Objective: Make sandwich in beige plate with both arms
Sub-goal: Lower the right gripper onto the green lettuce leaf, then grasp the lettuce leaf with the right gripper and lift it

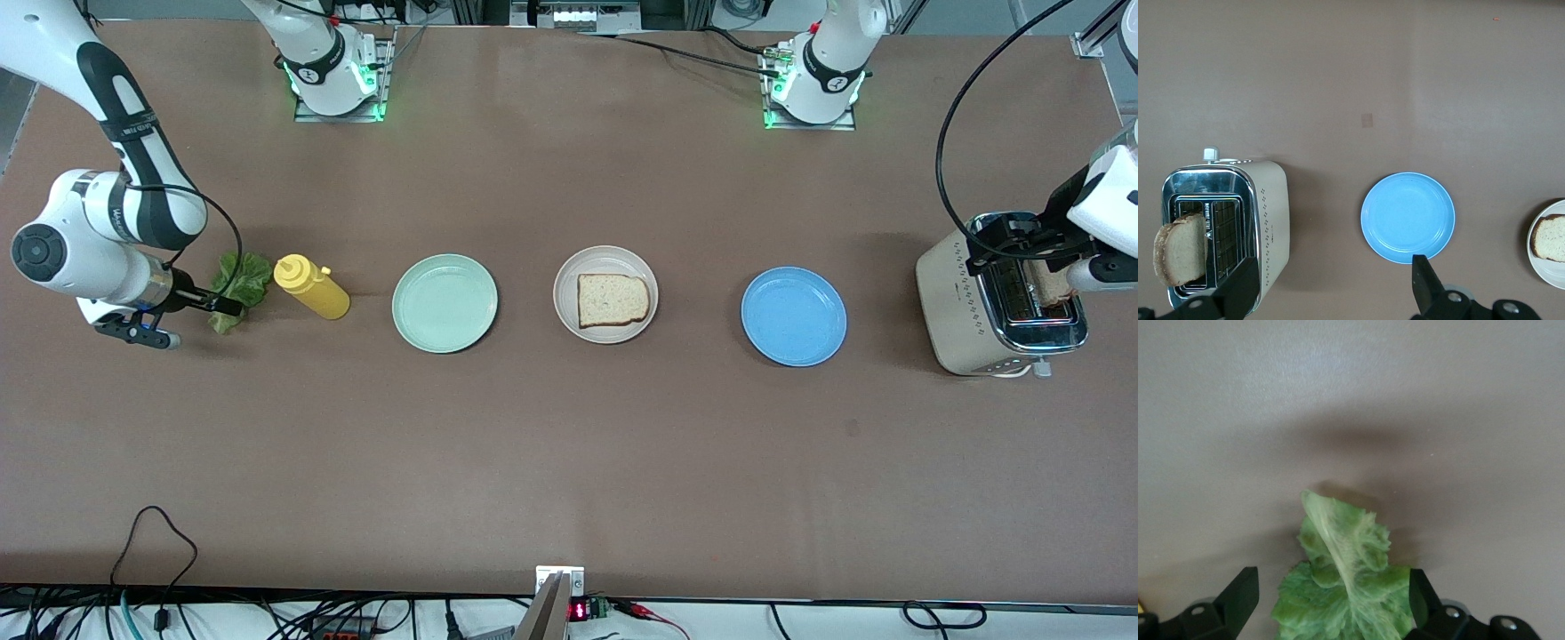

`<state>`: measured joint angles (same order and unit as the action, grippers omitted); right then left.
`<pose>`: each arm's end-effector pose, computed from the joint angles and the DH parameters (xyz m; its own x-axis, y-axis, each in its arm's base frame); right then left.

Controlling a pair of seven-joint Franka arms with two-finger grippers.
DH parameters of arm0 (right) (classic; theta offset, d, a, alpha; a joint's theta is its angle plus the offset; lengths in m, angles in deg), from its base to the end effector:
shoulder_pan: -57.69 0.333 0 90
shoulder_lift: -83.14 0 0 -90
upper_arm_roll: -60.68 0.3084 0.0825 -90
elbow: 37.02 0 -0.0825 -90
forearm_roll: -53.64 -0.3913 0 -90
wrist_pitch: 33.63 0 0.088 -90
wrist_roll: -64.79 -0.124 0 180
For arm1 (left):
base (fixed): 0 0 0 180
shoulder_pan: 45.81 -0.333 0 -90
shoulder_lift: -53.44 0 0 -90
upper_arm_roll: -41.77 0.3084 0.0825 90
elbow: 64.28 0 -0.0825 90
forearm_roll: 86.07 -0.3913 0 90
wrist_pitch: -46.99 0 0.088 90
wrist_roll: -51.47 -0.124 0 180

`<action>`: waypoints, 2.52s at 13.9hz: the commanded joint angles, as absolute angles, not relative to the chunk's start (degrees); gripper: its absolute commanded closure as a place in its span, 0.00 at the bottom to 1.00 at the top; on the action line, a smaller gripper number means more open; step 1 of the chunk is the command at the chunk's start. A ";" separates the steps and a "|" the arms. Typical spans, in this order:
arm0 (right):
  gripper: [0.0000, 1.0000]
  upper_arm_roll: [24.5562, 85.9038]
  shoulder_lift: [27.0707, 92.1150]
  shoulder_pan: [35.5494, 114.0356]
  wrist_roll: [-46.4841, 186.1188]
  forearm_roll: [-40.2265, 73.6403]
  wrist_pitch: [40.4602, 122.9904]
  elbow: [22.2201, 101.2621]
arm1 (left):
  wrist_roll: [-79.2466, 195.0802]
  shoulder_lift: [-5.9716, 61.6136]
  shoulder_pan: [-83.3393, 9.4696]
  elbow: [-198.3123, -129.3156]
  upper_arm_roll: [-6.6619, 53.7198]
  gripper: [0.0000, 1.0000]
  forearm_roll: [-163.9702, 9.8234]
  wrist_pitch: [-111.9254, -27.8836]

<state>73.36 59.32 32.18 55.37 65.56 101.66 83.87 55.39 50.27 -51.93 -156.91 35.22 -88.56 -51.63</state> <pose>0.5475 -0.1264 0.1789 0.9602 -0.2401 -0.1425 -0.2341 -0.9705 0.0577 0.5910 0.0019 0.5597 0.9971 0.0548 0.0519 0.0566 -0.9978 -0.0335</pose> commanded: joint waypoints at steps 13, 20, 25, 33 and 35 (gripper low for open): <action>0.47 73.07 55.99 31.77 54.06 70.08 105.76 84.62 | 54.63 51.16 -52.31 -157.09 35.17 0.00 -89.40 -51.35; 1.00 73.07 56.42 31.77 54.41 71.48 105.50 84.45 | 54.81 51.16 -52.23 -157.09 35.26 0.00 -89.41 -51.35; 1.00 73.07 61.60 30.98 63.97 71.57 105.06 84.36 | 54.81 51.51 -52.31 -157.18 35.00 0.00 -89.49 -51.18; 1.00 74.21 75.48 31.59 73.22 70.17 89.98 82.17 | 54.89 51.60 -53.10 -157.71 35.00 0.00 -85.82 -52.14; 1.00 76.49 79.26 31.85 75.67 64.22 82.60 79.10 | 54.81 51.60 -53.45 -157.79 34.91 0.00 -85.63 -52.50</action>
<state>74.68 74.96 31.50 72.92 68.61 89.21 80.99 55.39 50.63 -52.31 -156.93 35.34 -86.83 -51.83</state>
